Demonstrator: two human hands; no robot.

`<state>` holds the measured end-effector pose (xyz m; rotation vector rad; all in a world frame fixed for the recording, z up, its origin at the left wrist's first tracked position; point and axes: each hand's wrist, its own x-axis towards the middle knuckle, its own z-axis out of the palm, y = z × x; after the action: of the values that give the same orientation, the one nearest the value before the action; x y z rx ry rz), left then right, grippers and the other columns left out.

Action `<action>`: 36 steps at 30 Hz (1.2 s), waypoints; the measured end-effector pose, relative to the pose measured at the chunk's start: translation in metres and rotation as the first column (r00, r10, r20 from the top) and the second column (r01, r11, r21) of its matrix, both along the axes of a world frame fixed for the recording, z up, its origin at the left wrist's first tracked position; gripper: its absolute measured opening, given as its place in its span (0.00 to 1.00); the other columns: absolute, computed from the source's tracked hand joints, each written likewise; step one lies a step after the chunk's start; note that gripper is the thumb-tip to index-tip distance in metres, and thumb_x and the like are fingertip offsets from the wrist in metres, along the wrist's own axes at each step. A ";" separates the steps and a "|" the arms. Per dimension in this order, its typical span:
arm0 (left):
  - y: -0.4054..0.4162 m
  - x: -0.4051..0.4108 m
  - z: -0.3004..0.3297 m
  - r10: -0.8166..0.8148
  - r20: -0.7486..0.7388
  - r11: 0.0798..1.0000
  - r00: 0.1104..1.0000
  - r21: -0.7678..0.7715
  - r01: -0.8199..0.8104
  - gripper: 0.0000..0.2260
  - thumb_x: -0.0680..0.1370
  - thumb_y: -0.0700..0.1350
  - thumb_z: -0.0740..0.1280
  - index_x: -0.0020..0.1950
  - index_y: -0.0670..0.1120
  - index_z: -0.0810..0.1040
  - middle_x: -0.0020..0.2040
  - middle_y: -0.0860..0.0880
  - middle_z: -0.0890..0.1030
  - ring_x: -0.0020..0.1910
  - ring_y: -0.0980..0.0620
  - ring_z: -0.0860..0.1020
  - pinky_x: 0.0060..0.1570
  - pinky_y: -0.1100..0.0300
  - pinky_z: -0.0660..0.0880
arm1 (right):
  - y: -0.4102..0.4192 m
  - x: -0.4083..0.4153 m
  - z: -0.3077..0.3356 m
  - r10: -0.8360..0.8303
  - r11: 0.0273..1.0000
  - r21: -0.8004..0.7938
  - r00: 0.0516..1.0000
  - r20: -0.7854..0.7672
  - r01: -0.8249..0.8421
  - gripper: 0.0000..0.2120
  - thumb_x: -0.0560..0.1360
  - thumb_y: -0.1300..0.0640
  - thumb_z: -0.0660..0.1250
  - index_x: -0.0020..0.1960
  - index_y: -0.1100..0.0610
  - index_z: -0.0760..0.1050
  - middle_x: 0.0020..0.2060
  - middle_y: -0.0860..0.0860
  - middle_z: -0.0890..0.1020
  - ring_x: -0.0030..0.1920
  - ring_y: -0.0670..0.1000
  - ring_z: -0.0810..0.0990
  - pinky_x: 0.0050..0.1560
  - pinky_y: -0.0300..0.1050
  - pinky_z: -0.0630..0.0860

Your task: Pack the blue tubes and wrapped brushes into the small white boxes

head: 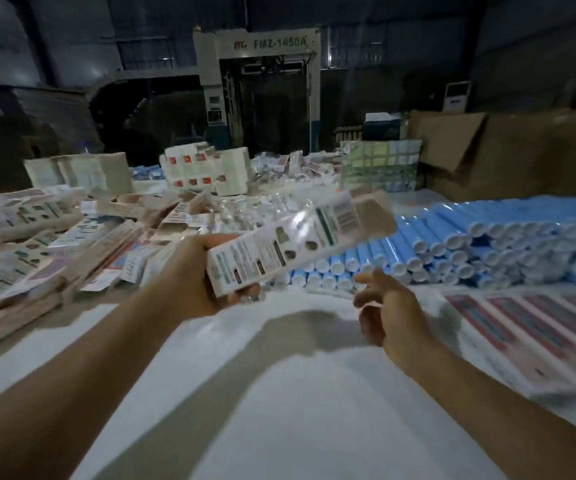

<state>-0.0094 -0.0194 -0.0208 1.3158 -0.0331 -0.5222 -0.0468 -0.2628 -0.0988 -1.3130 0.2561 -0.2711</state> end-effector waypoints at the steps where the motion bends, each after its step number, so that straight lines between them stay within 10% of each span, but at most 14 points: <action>1: -0.011 0.001 -0.009 -0.063 -0.074 0.997 0.995 0.031 0.065 0.18 0.67 0.48 0.61 0.48 0.41 0.85 0.39 0.40 0.82 0.27 0.42 0.79 0.17 0.65 0.70 | -0.007 -0.001 0.003 -0.028 0.985 0.167 1.000 -0.010 0.029 0.17 0.80 0.45 0.56 0.43 0.56 0.76 0.29 0.51 0.77 0.19 0.47 0.67 0.22 0.33 0.62; 4: -0.028 0.009 -0.033 -0.122 -0.223 0.985 0.967 0.093 0.146 0.19 0.68 0.47 0.58 0.40 0.39 0.85 0.34 0.41 0.80 0.24 0.43 0.78 0.15 0.68 0.67 | -0.021 -0.004 0.008 -0.030 0.921 0.390 0.998 0.056 0.006 0.24 0.78 0.37 0.53 0.44 0.55 0.77 0.33 0.55 0.81 0.22 0.50 0.73 0.21 0.33 0.64; 7: -0.028 0.017 -0.048 -0.129 -0.277 0.982 0.952 0.100 0.162 0.19 0.69 0.46 0.57 0.40 0.37 0.84 0.33 0.40 0.80 0.24 0.43 0.79 0.15 0.68 0.67 | -0.023 -0.007 0.010 0.081 0.948 0.293 0.982 0.168 -0.128 0.31 0.77 0.34 0.50 0.39 0.54 0.82 0.38 0.59 0.84 0.31 0.55 0.80 0.20 0.35 0.65; 14: -0.010 0.022 -0.050 -0.142 -0.260 0.976 0.955 0.122 0.178 0.19 0.76 0.49 0.57 0.47 0.38 0.84 0.42 0.38 0.83 0.33 0.40 0.82 0.20 0.61 0.74 | -0.014 -0.010 0.006 0.082 0.981 -0.186 0.990 0.117 -0.059 0.11 0.77 0.66 0.59 0.42 0.63 0.78 0.34 0.56 0.84 0.26 0.55 0.73 0.19 0.38 0.64; 17: -0.008 0.022 -0.043 0.090 0.143 0.898 0.986 0.416 -0.143 0.21 0.81 0.57 0.55 0.50 0.41 0.78 0.44 0.42 0.83 0.39 0.45 0.82 0.34 0.56 0.77 | -0.012 -0.012 0.008 0.063 0.969 -0.242 0.998 0.023 -0.056 0.10 0.78 0.64 0.59 0.43 0.61 0.78 0.27 0.53 0.82 0.19 0.48 0.69 0.18 0.32 0.59; 21: -0.025 -0.006 -0.037 -0.274 0.810 0.575 0.519 0.571 -0.586 0.33 0.70 0.72 0.46 0.59 0.51 0.76 0.50 0.56 0.78 0.45 0.56 0.76 0.44 0.59 0.72 | -0.009 -0.011 0.007 0.071 0.964 -0.248 0.991 -0.113 -0.097 0.08 0.78 0.62 0.60 0.49 0.61 0.77 0.28 0.56 0.82 0.20 0.48 0.68 0.19 0.33 0.58; 26: -0.072 -0.033 -0.054 -0.754 0.523 0.133 0.398 0.715 -0.686 0.42 0.67 0.78 0.48 0.73 0.54 0.58 0.66 0.54 0.71 0.63 0.51 0.69 0.62 0.53 0.63 | -0.002 -0.015 0.005 0.159 0.945 -0.259 0.971 -0.180 -0.202 0.09 0.78 0.60 0.60 0.51 0.63 0.77 0.26 0.58 0.75 0.21 0.50 0.67 0.27 0.37 0.56; 30: -0.078 -0.035 -0.064 -0.739 0.559 0.178 0.375 0.699 -0.692 0.34 0.73 0.70 0.53 0.72 0.51 0.56 0.65 0.52 0.68 0.61 0.50 0.69 0.49 0.57 0.63 | 0.000 -0.019 0.005 0.162 0.937 -0.279 0.969 -0.186 -0.211 0.11 0.77 0.55 0.63 0.46 0.62 0.80 0.27 0.58 0.77 0.22 0.52 0.71 0.24 0.38 0.59; 36: -0.083 -0.042 -0.073 -0.759 0.554 0.149 0.343 0.660 -0.736 0.31 0.78 0.65 0.48 0.73 0.46 0.57 0.65 0.49 0.69 0.61 0.47 0.69 0.54 0.54 0.65 | -0.018 0.029 0.035 -0.104 0.803 -0.591 0.995 -0.008 0.079 0.09 0.76 0.59 0.63 0.38 0.59 0.75 0.33 0.53 0.80 0.29 0.50 0.75 0.23 0.39 0.68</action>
<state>-0.0513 -0.1026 -0.0938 2.9839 -0.9395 0.6678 -0.0175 -0.2809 -0.0635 -1.9338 0.2807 -0.4298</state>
